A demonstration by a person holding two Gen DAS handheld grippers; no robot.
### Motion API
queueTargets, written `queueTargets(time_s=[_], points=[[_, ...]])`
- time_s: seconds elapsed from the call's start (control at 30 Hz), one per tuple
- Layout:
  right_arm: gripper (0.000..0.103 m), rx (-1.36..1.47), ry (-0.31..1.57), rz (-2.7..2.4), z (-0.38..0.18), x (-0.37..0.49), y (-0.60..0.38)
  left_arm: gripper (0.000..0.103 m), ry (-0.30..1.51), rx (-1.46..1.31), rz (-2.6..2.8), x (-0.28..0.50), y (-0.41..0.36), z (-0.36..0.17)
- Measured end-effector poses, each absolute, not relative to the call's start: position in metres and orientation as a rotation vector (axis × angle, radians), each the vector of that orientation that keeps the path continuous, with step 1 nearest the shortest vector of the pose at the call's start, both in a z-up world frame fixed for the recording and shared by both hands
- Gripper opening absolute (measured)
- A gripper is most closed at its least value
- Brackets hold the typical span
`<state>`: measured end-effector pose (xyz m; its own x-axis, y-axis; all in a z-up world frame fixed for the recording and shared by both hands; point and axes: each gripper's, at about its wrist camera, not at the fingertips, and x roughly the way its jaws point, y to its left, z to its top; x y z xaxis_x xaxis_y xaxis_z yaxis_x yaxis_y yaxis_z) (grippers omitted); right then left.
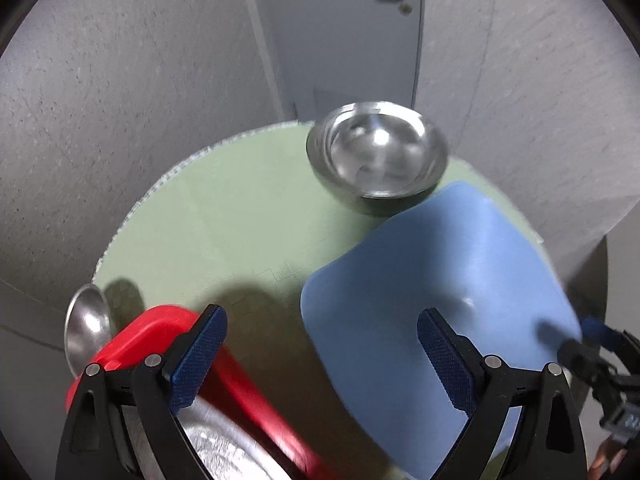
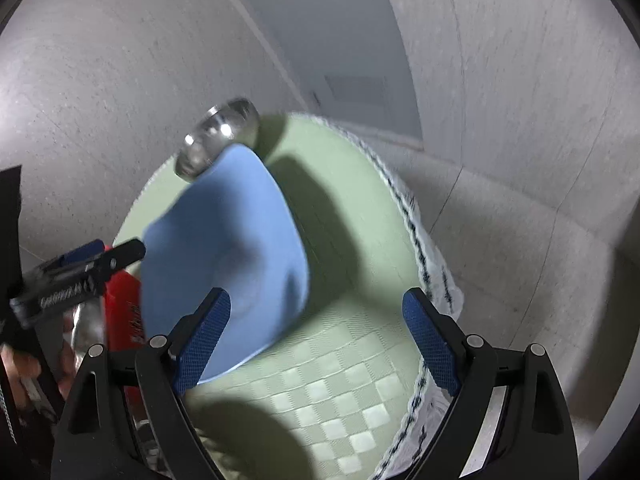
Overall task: Organize plates and bowls
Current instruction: 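Close both grippers on the edge of the light-blue plate and lift it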
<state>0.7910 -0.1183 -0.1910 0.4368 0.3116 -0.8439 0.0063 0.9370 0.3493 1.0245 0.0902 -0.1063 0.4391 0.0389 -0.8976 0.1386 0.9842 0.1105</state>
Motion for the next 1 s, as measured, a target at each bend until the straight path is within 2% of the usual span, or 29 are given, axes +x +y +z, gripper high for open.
queueTargets(time_s=[0.13,0.17,0.2,0.27,0.3,0.33,0.4,0.43,0.5,0.77,1.0], points=[[0.089,0.355,1.158,0.255,-0.212,0.804,-0.119,0.092,1.17,0.197,-0.041,1.048,0.085,-0.127],[0.089,0.361,1.167,0.269,-0.217,0.807,-0.117,0.086,1.186,0.219,-0.033,1.054,0.082,-0.132],[0.087,0.353,1.153,0.275,-0.217,0.81,-0.115,0.076,1.205,0.218,-0.029,1.058,0.08,-0.136],[0.08,0.35,1.155,0.298,-0.218,0.815,-0.112,0.076,1.213,0.242,-0.019,1.064,0.076,-0.141],[0.067,0.356,1.151,0.31,-0.218,0.817,-0.111,0.068,1.214,0.245,-0.029,1.065,0.074,-0.141],[0.049,0.37,1.161,0.333,-0.22,0.819,-0.111,0.05,1.221,0.228,-0.048,1.066,0.072,-0.145],[0.034,0.39,1.177,0.36,-0.224,0.822,-0.11,0.043,1.226,0.207,-0.082,1.069,0.07,-0.149],[0.027,0.408,1.182,0.387,-0.226,0.822,-0.109,0.043,1.221,0.207,-0.098,1.07,0.068,-0.149],[0.019,0.471,1.196,0.431,-0.229,0.823,-0.109,0.041,1.205,0.212,-0.109,1.069,0.065,-0.149],[0.018,0.58,1.12,0.476,-0.206,0.807,-0.117,0.041,1.165,0.116,-0.178,1.054,0.08,-0.125],[0.018,0.55,1.004,0.487,-0.14,0.781,-0.099,0.041,1.016,0.062,-0.216,1.014,0.116,-0.058]])
